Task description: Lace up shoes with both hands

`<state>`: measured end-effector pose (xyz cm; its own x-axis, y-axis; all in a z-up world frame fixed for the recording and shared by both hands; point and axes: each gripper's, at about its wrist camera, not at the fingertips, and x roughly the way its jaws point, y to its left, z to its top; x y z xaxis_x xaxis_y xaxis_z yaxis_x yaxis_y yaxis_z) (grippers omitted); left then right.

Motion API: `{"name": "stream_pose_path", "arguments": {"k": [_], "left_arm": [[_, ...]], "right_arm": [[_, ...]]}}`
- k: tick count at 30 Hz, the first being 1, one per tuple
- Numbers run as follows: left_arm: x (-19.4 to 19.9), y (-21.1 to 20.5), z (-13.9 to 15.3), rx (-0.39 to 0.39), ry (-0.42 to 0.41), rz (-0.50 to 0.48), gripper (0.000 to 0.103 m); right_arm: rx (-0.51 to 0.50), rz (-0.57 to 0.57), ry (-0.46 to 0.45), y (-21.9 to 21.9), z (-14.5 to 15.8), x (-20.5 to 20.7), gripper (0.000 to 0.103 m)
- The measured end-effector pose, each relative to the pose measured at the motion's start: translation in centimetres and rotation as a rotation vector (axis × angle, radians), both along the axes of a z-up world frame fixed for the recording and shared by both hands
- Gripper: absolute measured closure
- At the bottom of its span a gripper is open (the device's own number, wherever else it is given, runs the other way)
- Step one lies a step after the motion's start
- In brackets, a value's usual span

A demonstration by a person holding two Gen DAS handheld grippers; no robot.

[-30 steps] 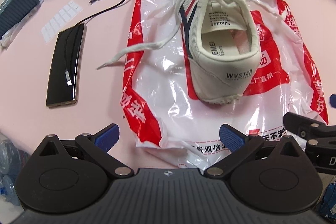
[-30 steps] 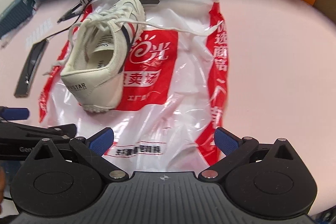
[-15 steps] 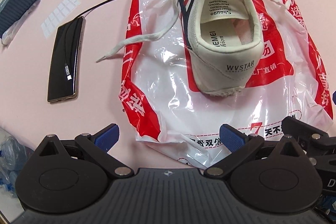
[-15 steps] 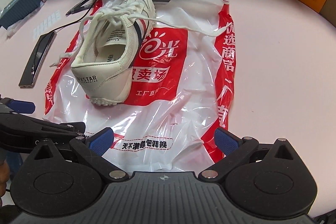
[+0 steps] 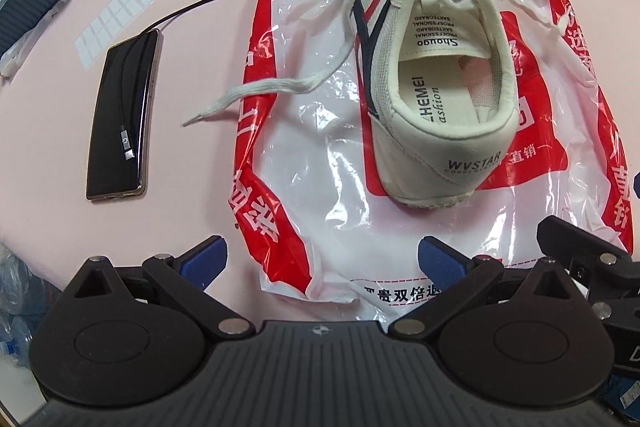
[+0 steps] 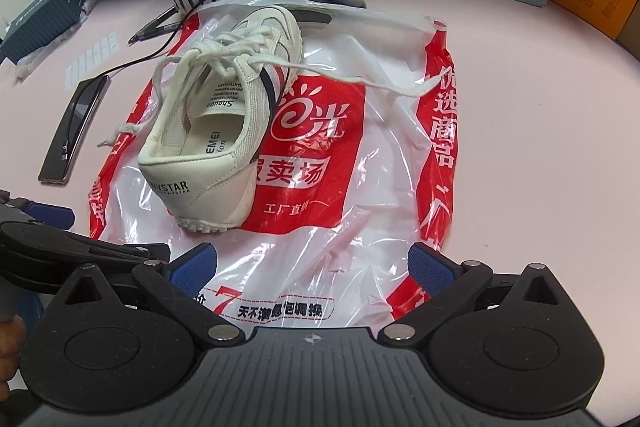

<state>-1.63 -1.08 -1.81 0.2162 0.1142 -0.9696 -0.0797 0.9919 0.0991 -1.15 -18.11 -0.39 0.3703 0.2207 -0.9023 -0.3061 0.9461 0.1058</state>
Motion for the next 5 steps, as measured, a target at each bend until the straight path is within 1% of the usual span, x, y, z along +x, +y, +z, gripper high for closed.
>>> {"name": "stream_pose_path", "arguments": {"k": [5], "left_arm": [[0.57,0.05,0.02,-0.006,-0.003,0.006,0.000]], "right_arm": [[0.005,-0.008,0.002,-0.12,-0.06,0.42,0.001]]}}
